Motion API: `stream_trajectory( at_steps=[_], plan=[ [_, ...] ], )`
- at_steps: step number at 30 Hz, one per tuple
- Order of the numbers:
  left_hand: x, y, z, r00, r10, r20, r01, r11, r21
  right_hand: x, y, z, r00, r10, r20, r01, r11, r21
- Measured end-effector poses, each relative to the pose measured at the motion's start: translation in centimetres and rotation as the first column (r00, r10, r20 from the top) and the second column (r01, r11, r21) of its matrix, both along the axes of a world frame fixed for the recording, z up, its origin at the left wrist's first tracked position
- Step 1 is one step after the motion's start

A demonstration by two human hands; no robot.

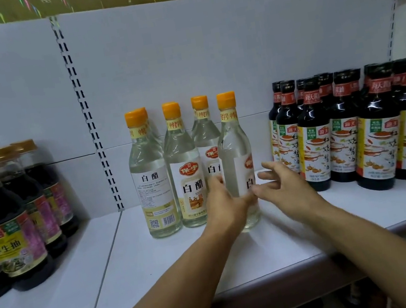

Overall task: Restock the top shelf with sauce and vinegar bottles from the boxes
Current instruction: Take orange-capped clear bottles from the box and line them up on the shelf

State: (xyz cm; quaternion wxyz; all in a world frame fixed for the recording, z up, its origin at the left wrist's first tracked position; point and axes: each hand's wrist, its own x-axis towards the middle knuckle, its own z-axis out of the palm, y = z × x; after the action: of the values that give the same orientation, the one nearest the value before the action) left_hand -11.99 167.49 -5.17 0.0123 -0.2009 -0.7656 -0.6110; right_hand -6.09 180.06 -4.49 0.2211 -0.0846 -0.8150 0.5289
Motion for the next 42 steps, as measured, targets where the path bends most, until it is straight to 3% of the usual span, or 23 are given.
stream_trajectory(
  at_steps=[3, 5, 12, 20, 30, 37, 39, 42],
  plan=[
    [-0.5, -0.7, 0.0, 0.997, -0.072, 0.041, 0.069, 0.995, 0.07, -1.1, 1.0, 0.0, 0.966, 0.253, 0.055, -0.241, 0.957, -0.163],
    [-0.5, -1.0, 0.0, 0.992, -0.119, 0.053, 0.114, 0.99, 0.08, -1.7, 1.0, 0.1, 0.949, 0.31, 0.059, -0.294, 0.938, -0.185],
    [0.9, -2.3, -0.6, 0.996, -0.075, -0.043, 0.066, 0.983, -0.173, -3.8, -0.6, 0.2, 0.992, 0.12, 0.031, -0.118, 0.991, -0.057],
    [0.2, -5.3, -0.9, 0.994, 0.031, -0.109, -0.071, 0.923, -0.377, -5.5, -1.9, 0.4, 0.996, 0.092, -0.004, -0.092, 0.996, -0.003],
    [0.2, -10.8, -0.3, 0.96, 0.218, -0.173, -0.253, 0.944, -0.211, -6.3, -2.6, 0.4, 0.995, 0.099, 0.024, -0.098, 0.994, -0.045],
    [-1.3, -13.9, 0.9, 0.83, 0.506, -0.235, -0.524, 0.852, -0.015, -6.1, -2.2, 0.6, 0.989, 0.086, 0.122, -0.075, 0.993, -0.091],
    [-2.2, -14.3, 1.2, 0.834, 0.505, -0.222, -0.525, 0.85, -0.04, -5.6, -2.2, 0.8, 0.998, -0.02, 0.068, 0.024, 0.998, -0.061],
    [-3.6, -14.3, 1.3, 0.894, 0.416, -0.165, -0.431, 0.9, -0.063, -4.4, -3.3, 1.2, 0.957, -0.241, -0.162, 0.253, 0.966, 0.053]
  ],
)
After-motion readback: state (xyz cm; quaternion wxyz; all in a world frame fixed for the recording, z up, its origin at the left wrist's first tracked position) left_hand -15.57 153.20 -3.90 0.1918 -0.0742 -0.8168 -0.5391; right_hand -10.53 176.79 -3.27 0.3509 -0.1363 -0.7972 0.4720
